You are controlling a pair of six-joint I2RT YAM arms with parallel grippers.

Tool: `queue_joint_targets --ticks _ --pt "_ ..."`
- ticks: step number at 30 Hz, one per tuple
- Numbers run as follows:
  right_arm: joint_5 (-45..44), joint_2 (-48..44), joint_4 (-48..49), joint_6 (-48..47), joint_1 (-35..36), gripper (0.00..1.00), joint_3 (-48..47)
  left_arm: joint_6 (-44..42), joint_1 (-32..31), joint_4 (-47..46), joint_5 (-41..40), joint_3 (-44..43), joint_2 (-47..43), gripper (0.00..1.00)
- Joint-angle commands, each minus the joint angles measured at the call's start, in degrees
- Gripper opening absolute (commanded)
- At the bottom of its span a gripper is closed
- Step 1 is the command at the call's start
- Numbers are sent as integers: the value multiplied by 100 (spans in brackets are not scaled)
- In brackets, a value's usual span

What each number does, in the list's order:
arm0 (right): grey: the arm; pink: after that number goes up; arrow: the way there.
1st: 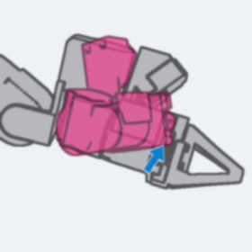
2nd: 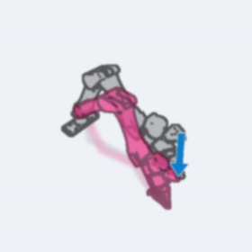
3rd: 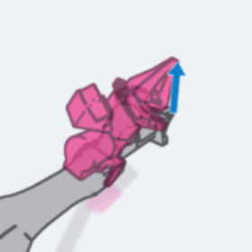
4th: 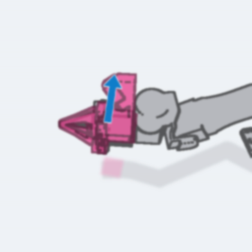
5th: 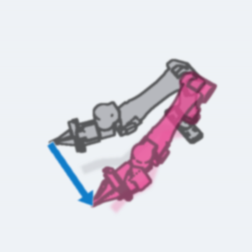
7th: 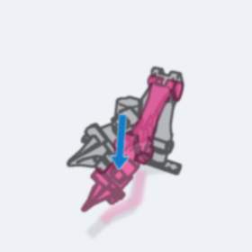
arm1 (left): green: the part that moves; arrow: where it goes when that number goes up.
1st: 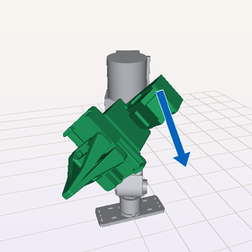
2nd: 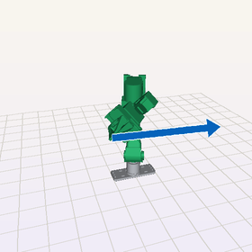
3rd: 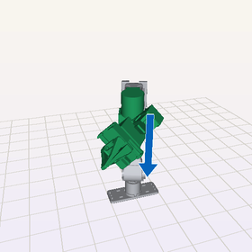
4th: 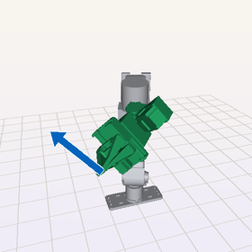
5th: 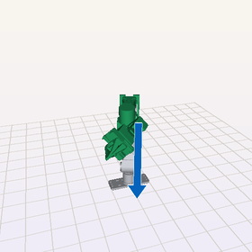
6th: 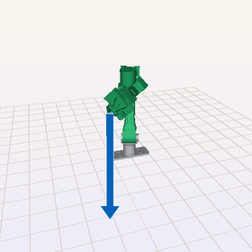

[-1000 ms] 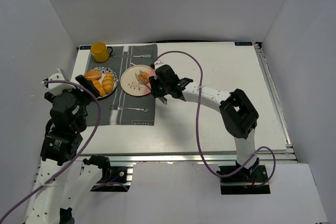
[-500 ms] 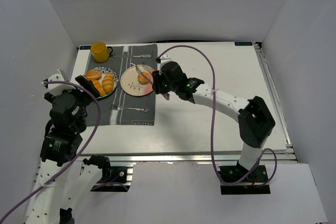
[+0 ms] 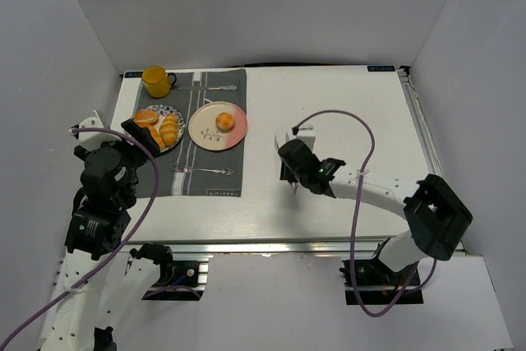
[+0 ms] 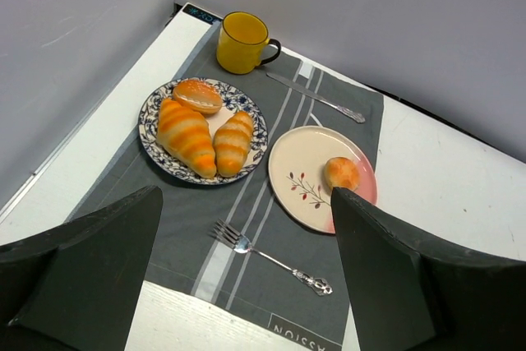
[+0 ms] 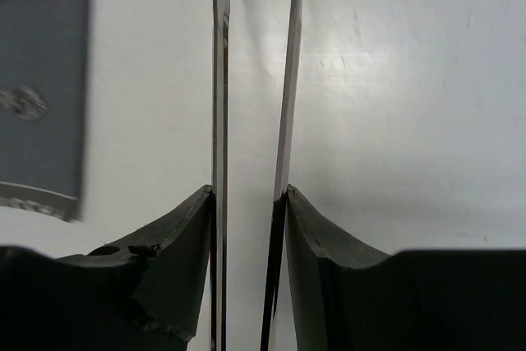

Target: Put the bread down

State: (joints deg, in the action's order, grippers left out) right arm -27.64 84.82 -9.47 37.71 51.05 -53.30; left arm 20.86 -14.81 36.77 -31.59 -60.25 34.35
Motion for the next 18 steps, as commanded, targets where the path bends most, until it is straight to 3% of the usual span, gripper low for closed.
queue_joint_targets --ticks 1,11,18 --pt "-357 -62 86 729 221 44 240 41 -22 -92 154 31 -51 94" --pt "-374 509 -19 1203 661 47 180 14 -22 -65 13 171 -156 94" --pt "136 1334 192 1317 757 51 -216 -30 -22 -12 -66 198 -209 94"
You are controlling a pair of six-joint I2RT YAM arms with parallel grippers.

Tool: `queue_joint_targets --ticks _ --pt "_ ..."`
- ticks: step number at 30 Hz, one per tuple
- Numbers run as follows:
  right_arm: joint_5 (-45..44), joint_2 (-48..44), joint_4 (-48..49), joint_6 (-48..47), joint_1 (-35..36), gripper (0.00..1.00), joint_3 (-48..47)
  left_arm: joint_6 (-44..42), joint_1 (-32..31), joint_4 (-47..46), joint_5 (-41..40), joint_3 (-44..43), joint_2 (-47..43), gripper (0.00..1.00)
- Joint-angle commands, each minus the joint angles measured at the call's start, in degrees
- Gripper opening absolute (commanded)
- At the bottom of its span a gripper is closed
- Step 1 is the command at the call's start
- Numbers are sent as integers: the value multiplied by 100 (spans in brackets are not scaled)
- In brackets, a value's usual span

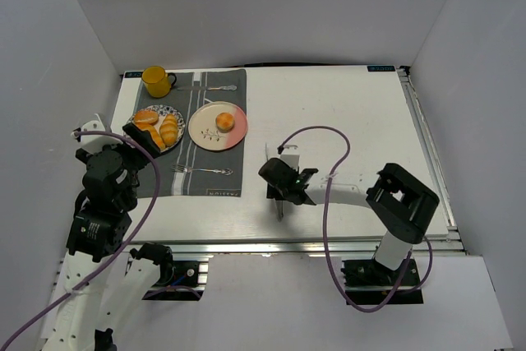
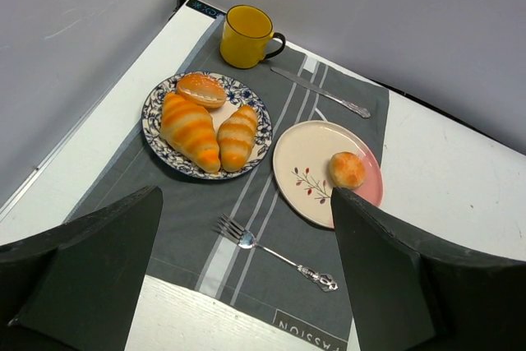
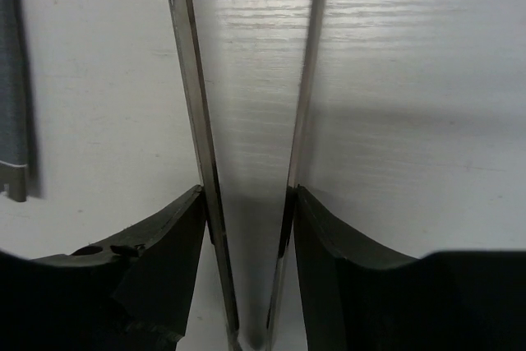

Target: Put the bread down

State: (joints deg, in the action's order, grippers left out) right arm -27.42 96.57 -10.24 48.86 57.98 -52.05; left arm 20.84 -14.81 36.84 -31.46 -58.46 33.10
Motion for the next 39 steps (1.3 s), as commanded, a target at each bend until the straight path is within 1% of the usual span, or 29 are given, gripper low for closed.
queue_joint_targets --ticks 1,3,5,6,7,10,13,19,20,22,23,24,25,27,29,31,32,34,35,36,37,39 --pt "123 221 259 211 73 52 -393 -27 -13 -10 -97 18 -85 94" --pt "149 327 242 220 100 52 -542 -36 -22 7 -114 27 -102 94" --pt "201 362 207 247 117 57 -630 -27 -22 25 -132 45 -102 94" --pt "237 362 198 247 135 64 -639 -27 -22 25 -132 54 -111 94" --pt "254 353 180 264 135 78 -648 -27 -22 25 -141 71 -111 94" --pt "299 274 -3 361 188 89 -675 -27 -22 -10 -132 89 -94 94" --pt "220 81 -197 466 249 89 -710 -45 -22 -28 -115 80 -32 94" --pt "-632 -753 -1084 361 486 89 -1105 -19 -22 -115 -79 106 3 94" --pt "-1042 -1050 -1520 483 495 89 -1158 -1 -22 -133 -79 124 12 94" --pt "-1405 -1394 -1779 458 495 89 -1193 8 -22 -203 -97 159 30 94" --pt "-1755 -1770 -1875 379 495 89 -1167 8 -22 -247 -106 177 21 93" --pt "-1889 -1939 -2024 300 487 89 -1149 25 -22 -334 -158 185 21 93" --pt "-2107 -2297 -2113 152 487 89 -1149 25 -22 -379 -167 159 30 92" --pt "-2171 -2642 -2219 45 478 89 -1132 -1 -22 -415 -132 11 108 92" --pt "-2276 -3134 -2114 -217 478 89 -1097 -89 -22 -327 -114 -130 248 92" --pt "-2346 -3546 -1746 -472 478 89 -1001 -141 -22 -257 -106 -271 293 92" --pt "-2399 -3671 -1579 -805 460 89 -982 -142 -22 -230 -114 -280 293 92" --pt "-2600 -3908 -1132 -1096 452 89 -973 -107 -22 -239 -114 -245 214 92" --pt "-2654 -3970 -938 -1550 451 89 -973 -89 -22 -221 -97 -245 197 92" --pt "-2672 -4014 -710 -1816 451 90 -965 -37 -22 -212 -88 -228 179 92" --pt "-2829 -4067 -507 -1975 443 89 -982 7 -22 -204 -62 -193 136 92" --pt "-3093 -4033 -645 -2082 390 89 -1166 104 -22 -247 -44 -105 30 92"
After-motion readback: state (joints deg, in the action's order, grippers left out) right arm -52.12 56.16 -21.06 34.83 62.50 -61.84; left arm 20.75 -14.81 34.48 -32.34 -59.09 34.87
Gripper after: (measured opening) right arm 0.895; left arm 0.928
